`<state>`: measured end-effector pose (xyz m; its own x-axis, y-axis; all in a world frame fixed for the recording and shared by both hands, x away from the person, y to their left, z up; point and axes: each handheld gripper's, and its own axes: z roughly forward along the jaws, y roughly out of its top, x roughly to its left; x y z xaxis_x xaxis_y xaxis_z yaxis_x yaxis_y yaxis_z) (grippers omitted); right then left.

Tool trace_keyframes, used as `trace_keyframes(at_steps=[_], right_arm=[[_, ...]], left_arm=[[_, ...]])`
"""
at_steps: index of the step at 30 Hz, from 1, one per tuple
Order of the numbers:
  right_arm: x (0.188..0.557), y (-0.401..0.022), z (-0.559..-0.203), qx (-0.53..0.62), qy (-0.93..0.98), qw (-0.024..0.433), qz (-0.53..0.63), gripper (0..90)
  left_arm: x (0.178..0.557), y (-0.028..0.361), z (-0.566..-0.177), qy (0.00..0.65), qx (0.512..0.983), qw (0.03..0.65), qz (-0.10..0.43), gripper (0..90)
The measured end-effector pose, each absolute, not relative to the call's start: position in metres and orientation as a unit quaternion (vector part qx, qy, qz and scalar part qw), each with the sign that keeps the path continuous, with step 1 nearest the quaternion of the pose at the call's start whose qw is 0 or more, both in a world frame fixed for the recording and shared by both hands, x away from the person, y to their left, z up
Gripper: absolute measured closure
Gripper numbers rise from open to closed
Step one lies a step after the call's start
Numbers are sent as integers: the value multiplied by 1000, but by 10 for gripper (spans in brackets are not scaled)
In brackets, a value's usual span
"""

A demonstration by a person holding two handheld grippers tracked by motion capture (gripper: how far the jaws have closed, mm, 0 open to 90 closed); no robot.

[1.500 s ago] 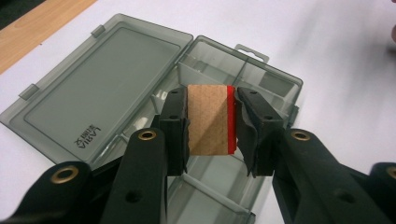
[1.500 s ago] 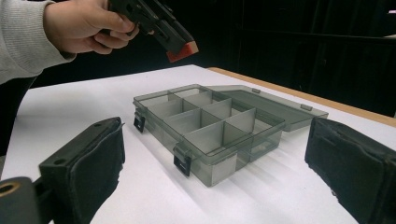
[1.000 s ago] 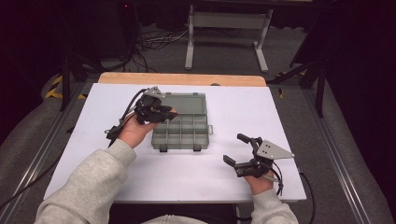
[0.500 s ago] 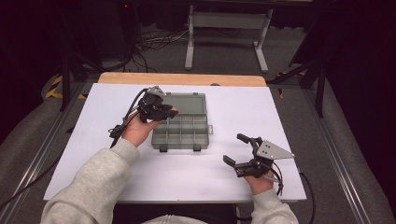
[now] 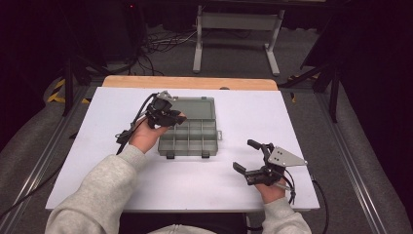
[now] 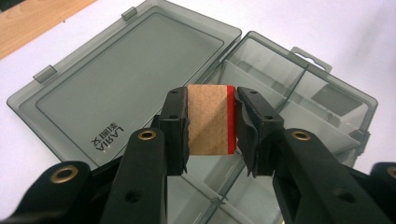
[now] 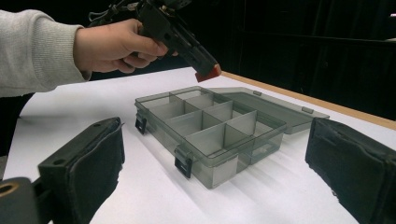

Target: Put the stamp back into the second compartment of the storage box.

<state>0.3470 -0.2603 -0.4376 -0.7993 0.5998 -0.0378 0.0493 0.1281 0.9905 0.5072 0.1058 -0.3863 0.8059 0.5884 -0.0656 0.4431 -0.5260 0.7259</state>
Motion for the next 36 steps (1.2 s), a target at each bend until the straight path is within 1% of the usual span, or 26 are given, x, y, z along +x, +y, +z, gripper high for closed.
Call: trace_keyframes(at_steps=[11, 36], right_arm=[[347, -262, -437, 225, 716, 222, 622, 48], [347, -262, -437, 227, 716, 221, 622, 45]], left_arm=[[512, 100, -398, 301, 878, 363, 84, 657], [515, 93, -409, 299, 894, 327, 68, 656]])
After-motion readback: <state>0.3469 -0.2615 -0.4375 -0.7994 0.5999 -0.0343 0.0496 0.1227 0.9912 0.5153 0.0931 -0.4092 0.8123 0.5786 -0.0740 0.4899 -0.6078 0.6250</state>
